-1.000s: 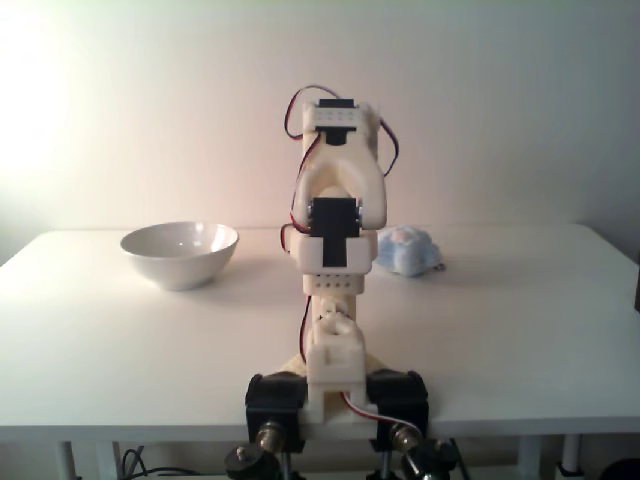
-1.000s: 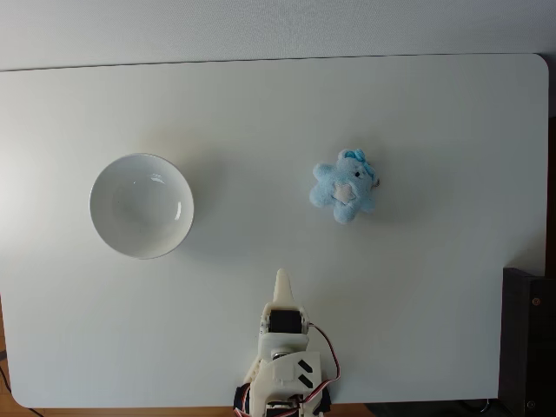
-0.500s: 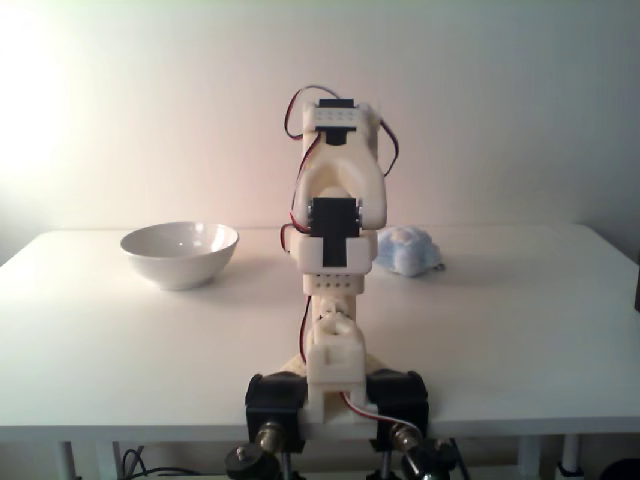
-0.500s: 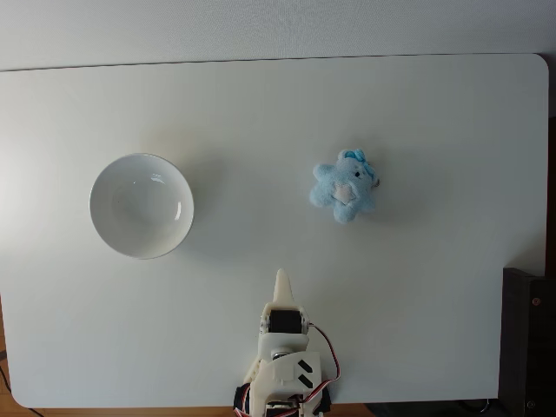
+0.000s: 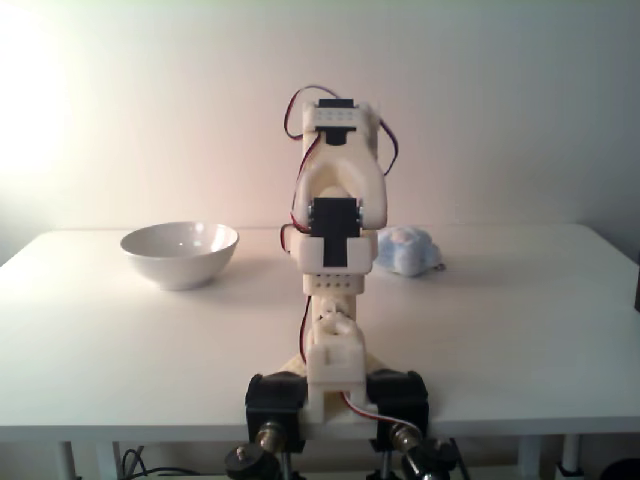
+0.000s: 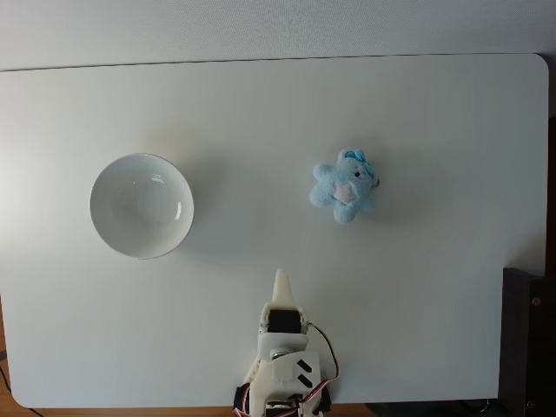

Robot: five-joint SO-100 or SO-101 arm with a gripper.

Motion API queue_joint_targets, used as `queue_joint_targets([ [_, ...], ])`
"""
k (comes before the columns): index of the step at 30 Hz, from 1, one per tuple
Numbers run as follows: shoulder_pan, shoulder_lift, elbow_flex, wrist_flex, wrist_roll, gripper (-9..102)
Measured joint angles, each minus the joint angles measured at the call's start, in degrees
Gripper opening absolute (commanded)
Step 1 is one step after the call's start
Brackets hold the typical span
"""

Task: Grasp a skyblue doll and put it into the bowl.

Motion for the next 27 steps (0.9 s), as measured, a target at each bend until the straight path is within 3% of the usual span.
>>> queue_joint_targets([
  [11, 0.4, -2.2, -14.3, 0.0, 9.8, 6],
  [27, 18.0, -26.6, -36.0, 0.0, 39.5, 6],
])
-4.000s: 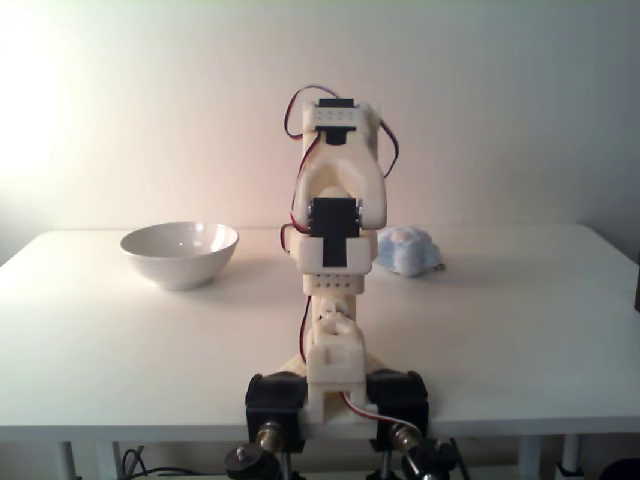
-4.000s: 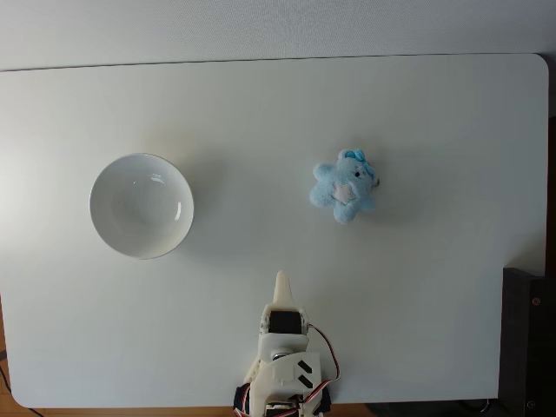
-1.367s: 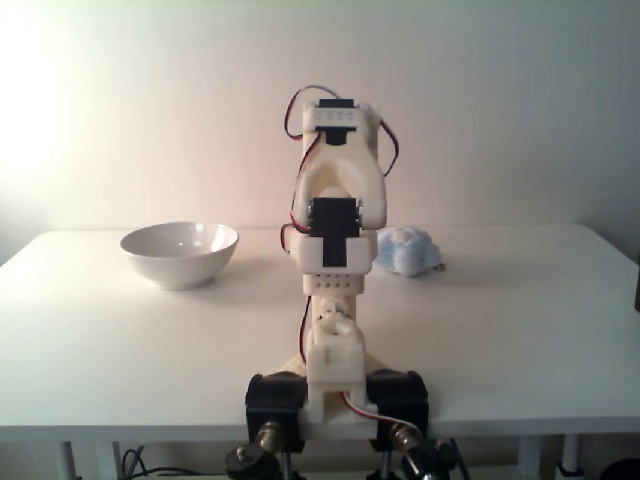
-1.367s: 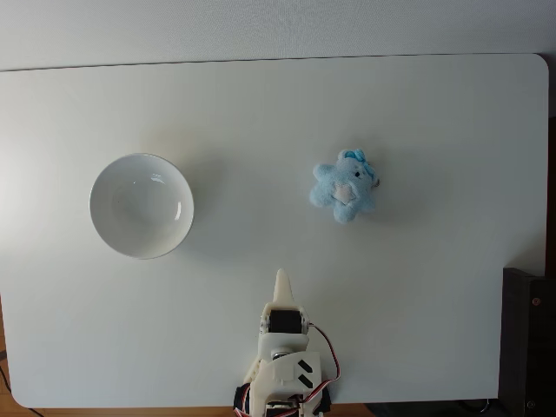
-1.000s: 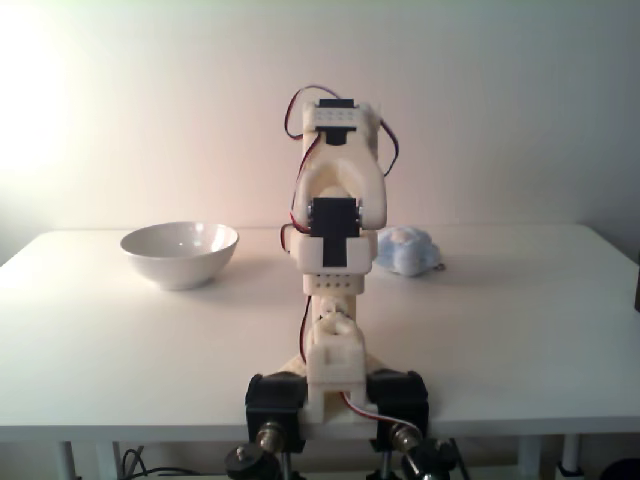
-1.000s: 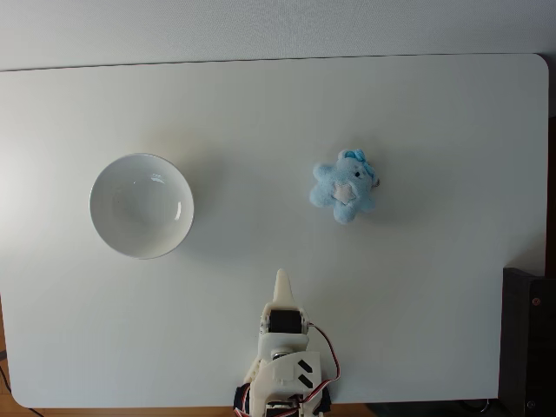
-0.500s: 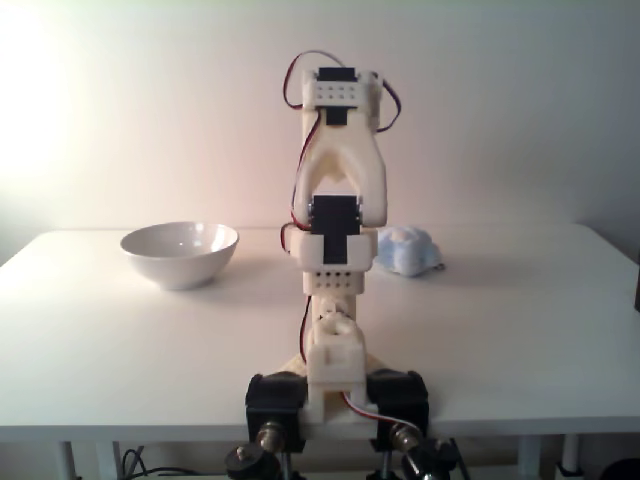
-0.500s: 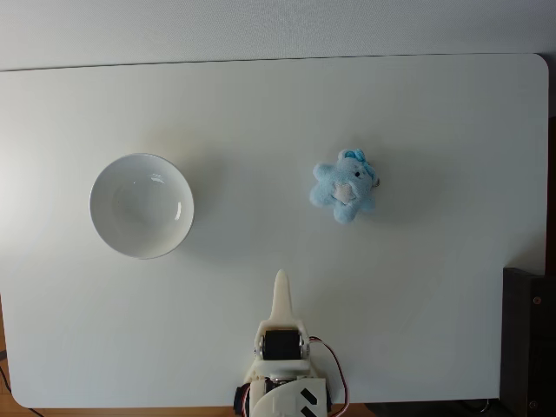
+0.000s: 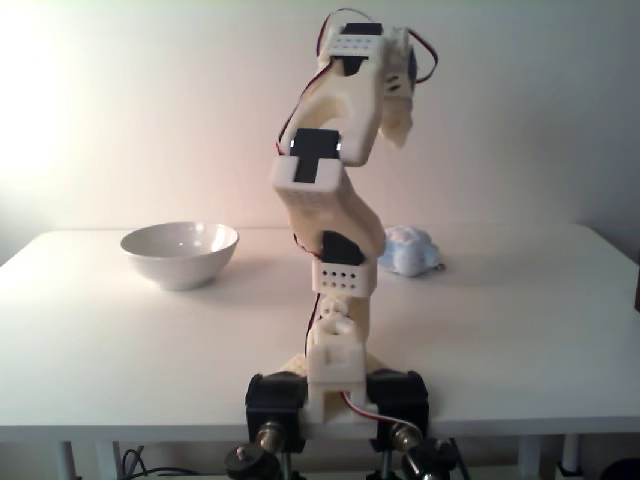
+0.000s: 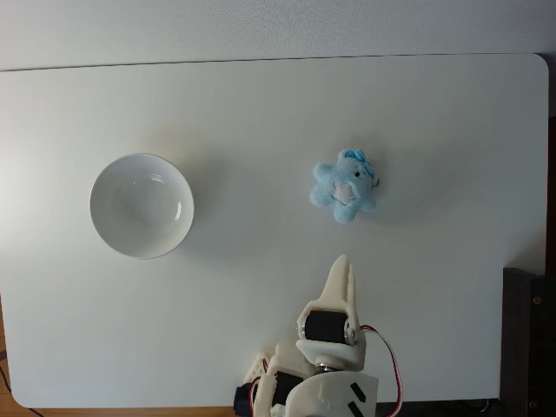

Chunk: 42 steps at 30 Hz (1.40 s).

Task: Grasp a skyblue doll and put it into the bowl.

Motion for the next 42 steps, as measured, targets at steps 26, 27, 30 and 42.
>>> queue_joint_targets([
  [26, 2.3, -40.8, -37.0, 0.0, 23.9, 6],
  [27, 2.3, -41.8, -37.8, 0.0, 25.0, 6],
  [30, 2.3, -44.8, -39.1, 0.0, 26.7, 6],
  [42, 2.3, -53.4, -39.2, 0.0, 36.1, 25],
])
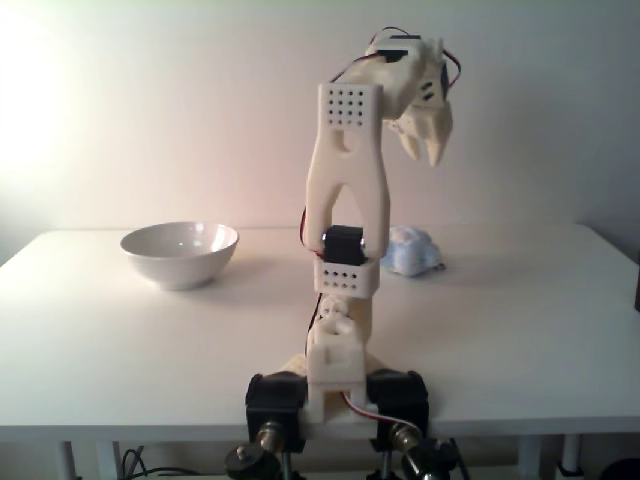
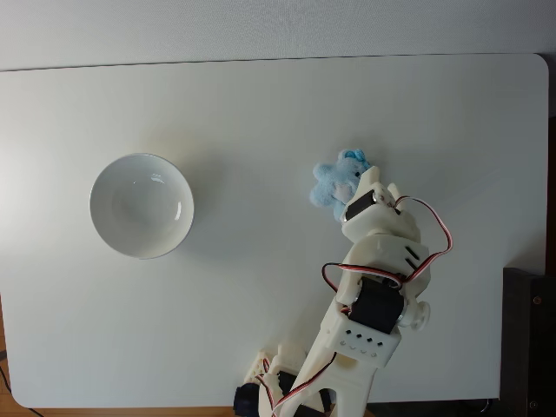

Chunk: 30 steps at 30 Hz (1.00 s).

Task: Grasp a skyblue doll and put it into the bowl.

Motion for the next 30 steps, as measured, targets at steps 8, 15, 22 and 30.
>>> queue_joint_targets([
  [8, 0.0, -3.1, 0.0, 0.0, 9.5, 47],
  [15, 3.2, -3.9, 0.0, 0.0, 17.2, 59],
  [22, 8.3, -8.6, 0.0, 0.0, 25.8, 61],
  [30, 9.1, -12.4, 0.0, 0.0, 27.9, 61],
])
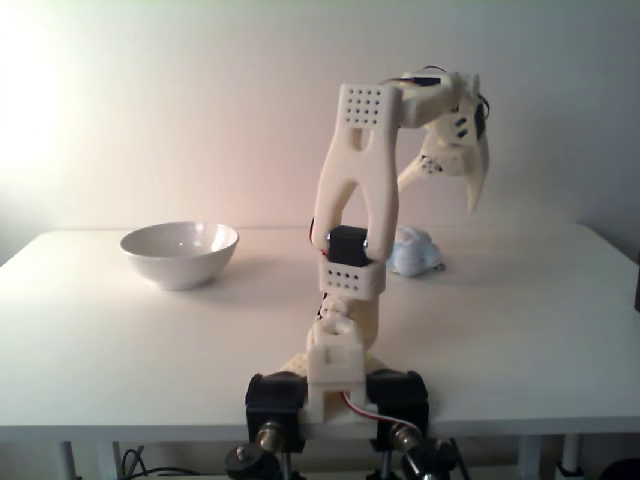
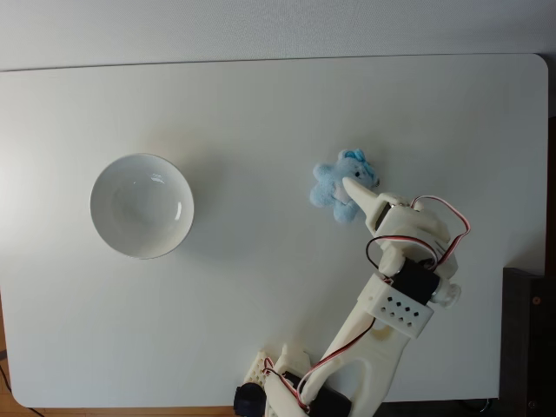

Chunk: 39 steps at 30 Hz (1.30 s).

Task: Grasp a skyblue doll and put it into the bowl.

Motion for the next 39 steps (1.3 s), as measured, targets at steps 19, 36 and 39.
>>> queue_joint_targets([
  [19, -8.6, -15.1, 0.0, -8.3, -0.1, 61],
  [36, -11.3, -19.1, -1.1, -12.1, -0.6, 7],
  [39, -12.0, -19.0, -1.1, -12.0, -0.6, -1],
])
